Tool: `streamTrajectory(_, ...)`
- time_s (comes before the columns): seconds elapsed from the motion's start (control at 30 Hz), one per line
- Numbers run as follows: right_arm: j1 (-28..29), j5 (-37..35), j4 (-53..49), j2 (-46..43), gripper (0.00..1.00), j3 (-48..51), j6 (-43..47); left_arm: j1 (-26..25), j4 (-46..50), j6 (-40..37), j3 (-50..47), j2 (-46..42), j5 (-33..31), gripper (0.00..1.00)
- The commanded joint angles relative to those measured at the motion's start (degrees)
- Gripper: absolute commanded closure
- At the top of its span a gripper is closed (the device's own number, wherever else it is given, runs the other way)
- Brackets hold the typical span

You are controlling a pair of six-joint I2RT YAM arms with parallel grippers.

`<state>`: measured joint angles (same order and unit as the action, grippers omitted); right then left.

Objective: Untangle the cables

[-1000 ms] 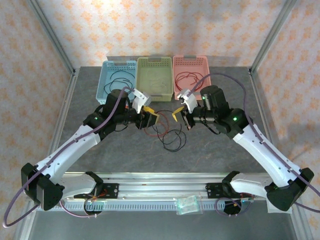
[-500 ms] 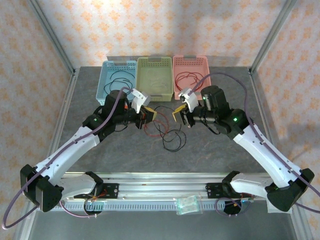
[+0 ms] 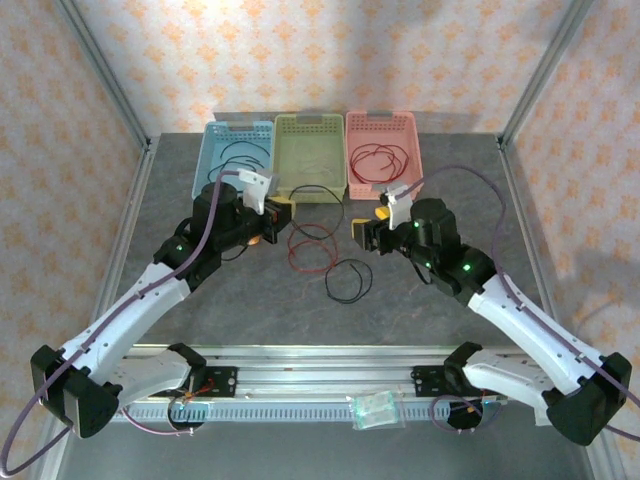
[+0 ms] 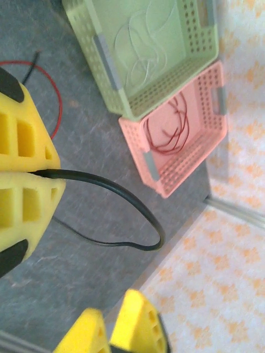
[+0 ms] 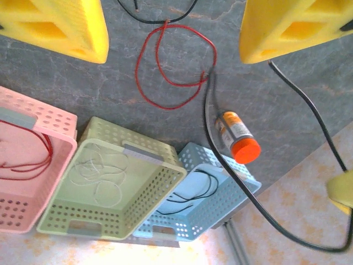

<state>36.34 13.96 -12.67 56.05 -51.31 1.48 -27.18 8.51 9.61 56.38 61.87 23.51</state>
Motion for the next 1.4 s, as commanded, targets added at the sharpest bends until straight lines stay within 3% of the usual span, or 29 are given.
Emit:
streamTrajectory(0.0,0.1,-4.5,6.9,-1.3,0.35,2.7,-3.4,1.9,-3.9,2.6,3.5,0.9,-5.7,1.0)
streamTrajectory(0.37,1.5,-4.8,12.5,-0.1,0.35,10.3,-9.7,11.3,-6.3,8.1,11.3,8.1,-14.3,1.0)
streamTrajectory(0.67,11.1,-14.3,17.1,2.1,0.35,12.5,-13.0,17.9,-9.2,12.2,15.9,15.9,-16.9,1.0)
streamTrajectory(0.93,19.0,-20.8,25.9,5.1,0.35,12.0,-13.7,23.9,-13.9,18.2,18.3,24.0,-13.0,1.0)
streamTrajectory(1.37,20.8,-22.4,24.8,6.6,0.34,9.8,-13.4,27.6,-8.6,23.6,29.3,42.6,-10.3,1.0)
